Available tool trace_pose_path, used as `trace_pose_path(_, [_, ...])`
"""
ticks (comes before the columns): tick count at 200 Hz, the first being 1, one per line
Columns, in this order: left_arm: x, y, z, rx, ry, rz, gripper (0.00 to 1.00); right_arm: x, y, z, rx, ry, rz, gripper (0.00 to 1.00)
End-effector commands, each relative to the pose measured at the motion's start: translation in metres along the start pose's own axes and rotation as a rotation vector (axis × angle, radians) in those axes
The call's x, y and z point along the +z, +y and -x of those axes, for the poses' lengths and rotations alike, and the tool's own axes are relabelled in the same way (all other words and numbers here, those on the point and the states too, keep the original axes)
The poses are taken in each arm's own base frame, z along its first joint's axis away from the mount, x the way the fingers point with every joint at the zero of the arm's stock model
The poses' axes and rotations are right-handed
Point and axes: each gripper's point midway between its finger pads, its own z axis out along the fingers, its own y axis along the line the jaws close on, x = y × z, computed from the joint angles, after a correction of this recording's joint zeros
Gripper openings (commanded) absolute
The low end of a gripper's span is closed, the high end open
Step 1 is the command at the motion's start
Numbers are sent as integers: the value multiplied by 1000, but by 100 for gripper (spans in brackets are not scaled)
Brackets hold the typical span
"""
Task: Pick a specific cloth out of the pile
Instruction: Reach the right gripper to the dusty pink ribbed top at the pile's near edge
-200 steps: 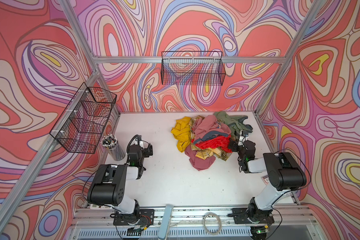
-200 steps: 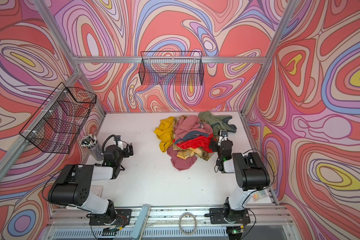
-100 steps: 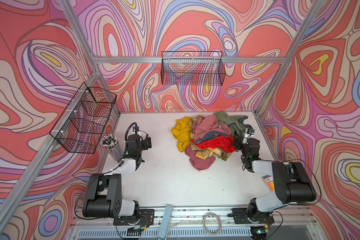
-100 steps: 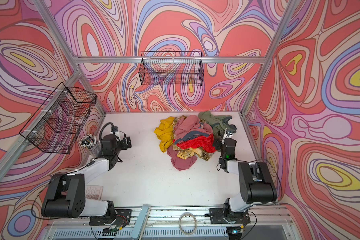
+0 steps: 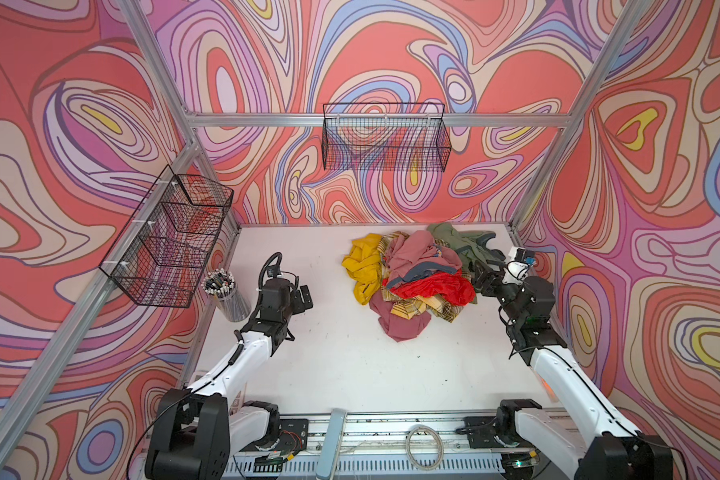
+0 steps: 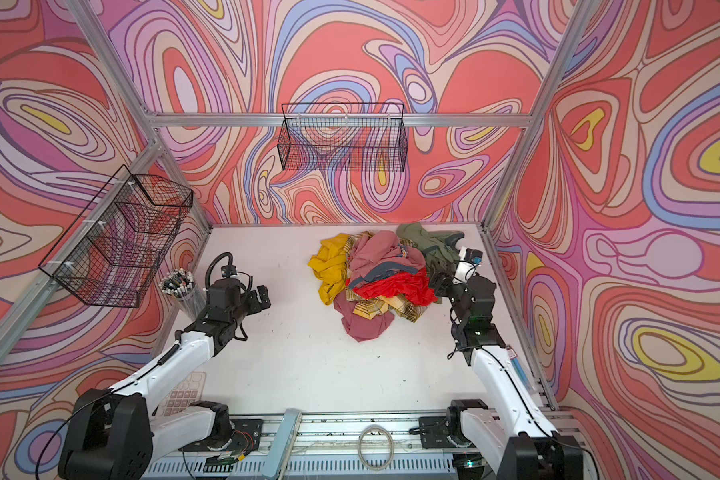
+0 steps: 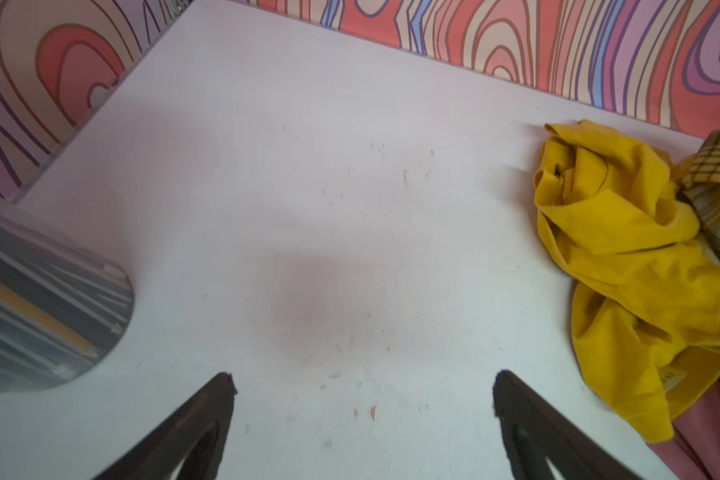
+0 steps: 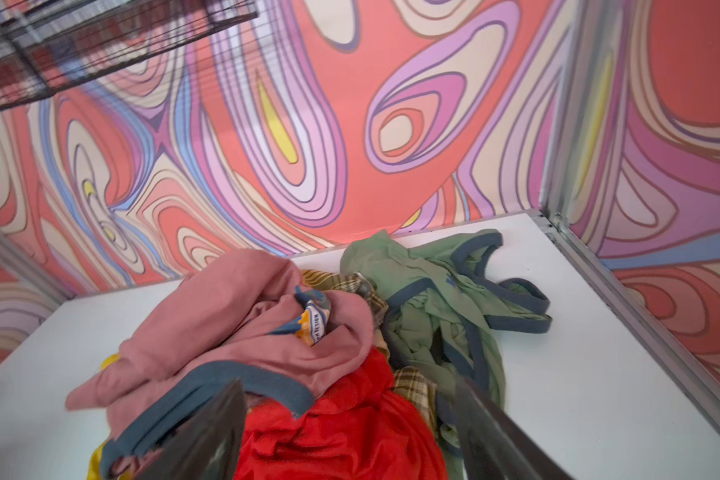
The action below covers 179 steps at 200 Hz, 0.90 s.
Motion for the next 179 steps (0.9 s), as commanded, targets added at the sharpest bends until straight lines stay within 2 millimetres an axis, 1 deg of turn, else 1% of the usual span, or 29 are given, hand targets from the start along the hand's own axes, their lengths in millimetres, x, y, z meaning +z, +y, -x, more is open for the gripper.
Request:
trace_pose_path(1, [-6, 6, -10, -71, 10, 45, 100, -11, 28, -31, -148, 97, 24, 80])
trace_pose_path(23, [-6, 5, -18, -91, 17, 34, 100, -16, 44, -42, -225, 119, 9, 78])
trace_pose_path(44, [-6, 4, -18, -97, 17, 32, 100, -16, 61, -57, -312, 156, -6, 77])
trace_pose_path(48, [-7, 4, -18, -100, 15, 32, 100, -17, 67, -60, -335, 164, -1, 77])
trace_pose_path(50, [-6, 9, -30, -93, 37, 45, 100, -17, 69, -61, -344, 165, -2, 76])
trace_pose_path(54, [-6, 11, -35, -91, 47, 49, 100, -18, 75, -63, -365, 170, -2, 76])
trace_pose_path(76, [-9, 16, -37, -96, 39, 66, 100, -23, 111, -82, -513, 208, 9, 76])
trace_pose_path(97, [-13, 22, -37, -104, 27, 86, 100, -31, 145, -114, -656, 280, 31, 75])
trace_pose_path(105, [-14, 24, -37, -110, 21, 97, 100, -33, 152, -122, -686, 301, 22, 74])
trace_pose_path(106, [-15, 25, -37, -111, 21, 100, 100, -34, 154, -128, -699, 317, 21, 74])
trace_pose_path(120, [-18, 32, -37, -129, 14, 133, 100, -37, 167, -145, -730, 374, 35, 71])
trace_pose_path(132, [-20, 35, -37, -136, 10, 148, 100, -43, 179, -159, -764, 405, 49, 71])
trace_pose_path(150, [-22, 37, -36, -143, 8, 156, 100, -51, 189, -177, -812, 450, 30, 70])
trace_pose_path(166, [-23, 38, -37, -143, 8, 163, 100, -57, 189, -192, -835, 505, -9, 69])
trace_pose_path(179, [-24, 39, -37, -144, 8, 166, 100, -60, 191, -200, -844, 532, -28, 65])
